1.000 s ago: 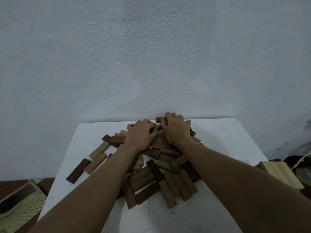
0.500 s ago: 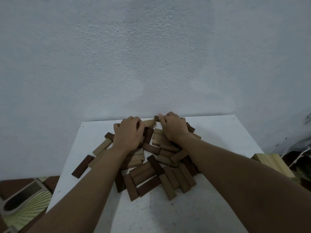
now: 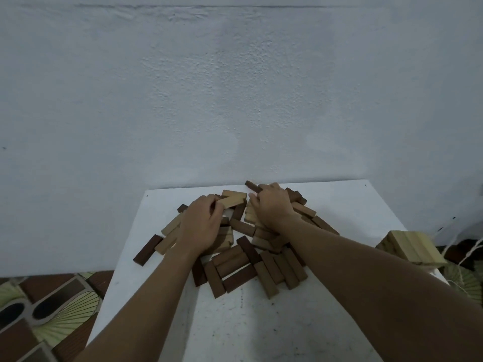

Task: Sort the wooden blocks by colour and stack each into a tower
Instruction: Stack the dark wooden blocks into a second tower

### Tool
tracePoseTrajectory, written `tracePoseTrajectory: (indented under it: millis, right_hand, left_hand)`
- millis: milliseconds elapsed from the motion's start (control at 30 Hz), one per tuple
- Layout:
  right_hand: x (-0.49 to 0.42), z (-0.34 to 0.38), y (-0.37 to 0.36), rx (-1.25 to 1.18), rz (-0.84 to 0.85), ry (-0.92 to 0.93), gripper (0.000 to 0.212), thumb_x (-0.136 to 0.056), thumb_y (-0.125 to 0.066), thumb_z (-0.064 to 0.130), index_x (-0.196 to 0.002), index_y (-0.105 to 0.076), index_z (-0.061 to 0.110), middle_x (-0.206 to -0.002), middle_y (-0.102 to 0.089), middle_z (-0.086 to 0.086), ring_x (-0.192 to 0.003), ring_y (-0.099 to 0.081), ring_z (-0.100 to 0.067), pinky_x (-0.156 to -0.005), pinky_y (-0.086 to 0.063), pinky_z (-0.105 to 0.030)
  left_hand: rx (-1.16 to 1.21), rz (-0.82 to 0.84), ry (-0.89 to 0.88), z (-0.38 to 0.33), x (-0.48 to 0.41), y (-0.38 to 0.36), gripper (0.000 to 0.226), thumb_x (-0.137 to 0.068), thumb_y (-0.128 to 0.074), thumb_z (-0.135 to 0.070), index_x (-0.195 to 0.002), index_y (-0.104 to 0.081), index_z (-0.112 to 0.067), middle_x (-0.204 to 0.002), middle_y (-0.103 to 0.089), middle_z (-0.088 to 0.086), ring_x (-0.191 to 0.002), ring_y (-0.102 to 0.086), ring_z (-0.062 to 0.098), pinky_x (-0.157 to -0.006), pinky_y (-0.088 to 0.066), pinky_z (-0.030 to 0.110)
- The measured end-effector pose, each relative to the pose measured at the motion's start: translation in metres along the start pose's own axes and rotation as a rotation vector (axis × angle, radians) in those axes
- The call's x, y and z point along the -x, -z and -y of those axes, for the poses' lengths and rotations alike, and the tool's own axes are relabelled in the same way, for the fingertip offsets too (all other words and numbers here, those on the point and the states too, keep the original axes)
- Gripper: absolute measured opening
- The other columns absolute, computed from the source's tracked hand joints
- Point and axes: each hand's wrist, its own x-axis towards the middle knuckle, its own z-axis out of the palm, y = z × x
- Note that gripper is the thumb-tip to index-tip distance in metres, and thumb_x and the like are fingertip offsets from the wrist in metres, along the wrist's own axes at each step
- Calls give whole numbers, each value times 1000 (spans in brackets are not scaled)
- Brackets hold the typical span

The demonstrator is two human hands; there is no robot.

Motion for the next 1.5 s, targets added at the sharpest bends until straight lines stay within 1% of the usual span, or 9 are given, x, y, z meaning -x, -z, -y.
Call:
tracePoseTrajectory:
  millis: [200, 467, 600, 667, 733, 1000, 1133, 1267, 1500]
  right_hand:
    - [11, 2, -2, -150, -139, 63, 46, -106, -40, 32, -102, -75, 2, -134, -60, -11, -128, -50, -28, -114, -31, -45]
    - [88, 29, 32, -747, -360, -57, 33, -102, -53, 19, -75, -70, 11, -114, -67, 2, -98, -60, -8, -85, -41, -14]
    - [151, 25, 40, -813, -298, -47, 26, -102, -53, 19, -95, -78, 18, -106, -66, 23, -102, -60, 2, -97, -41, -21]
    - [180, 20, 41, -833, -250, -26, 28, -103, -52, 19, -95, -79, 20, -105, -67, 18, -94, -62, 0, -87, -46, -17]
    - [204, 13, 39, -826, -226, -4, 29, -103, -51, 20, -95, -79, 17, -106, -69, 13, -92, -63, 1, -77, -47, -13]
    - [271, -17, 34, -542, -73, 111, 35, -103, -44, 36, -120, -71, 23, -136, -59, 13, -120, -52, 1, -105, -45, -24]
    - [284, -28, 38, -402, -25, 200, 34, -104, -46, 30, -121, -71, 13, -140, -57, 3, -126, -49, -3, -107, -29, -6]
    - [291, -33, 45, -342, 36, 272, 36, -105, -45, 29, -124, -68, 8, -142, -56, -2, -129, -46, -8, -109, -25, -7]
    - [290, -37, 51, -267, 107, 291, 42, -107, -39, 34, -137, -60, 13, -151, -48, 2, -136, -39, -7, -95, -7, 5]
  left_hand:
    - [40, -8, 49, -1, 13, 8, 27, -107, -42, -26, -100, -64, -12, -89, -65, 2, -85, -60, 16, -78, -50, 38]
    - [162, -80, 88, -21, 38, 26, 26, -106, -44, -27, -88, -63, -27, -80, -66, -4, -76, -60, 13, -68, -46, 29]
    - [191, -102, 61, -26, 73, 33, 30, -106, -47, -25, -79, -58, -31, -73, -61, 1, -69, -55, 15, -60, -41, 29]
    - [216, -106, 27, -28, 94, 32, 30, -106, -49, -19, -80, -62, -29, -69, -58, 4, -70, -54, 16, -59, -38, 26]
    - [233, -83, 48, -32, 117, 28, 24, -106, -50, -20, -92, -70, -21, -68, -57, 5, -67, -52, 14, -59, -38, 24]
    - [226, 17, 144, -49, 198, -8, 25, -104, -52, -24, -84, -68, -27, -74, -66, -5, -72, -61, 15, -69, -49, 40]
    - [73, -5, 173, -44, 217, -25, 37, -101, -44, -41, -74, -62, -24, -69, -62, -3, -72, -57, 10, -74, -43, 42]
    - [42, -47, 101, -51, 230, -29, 47, -93, -35, -56, -72, -62, -23, -69, -60, -5, -78, -53, 7, -73, -30, 30]
    - [-55, 0, 59, -40, 231, -36, 26, -102, -51, -45, -79, -59, -35, -82, -58, -16, -92, -49, 4, -85, -33, 38]
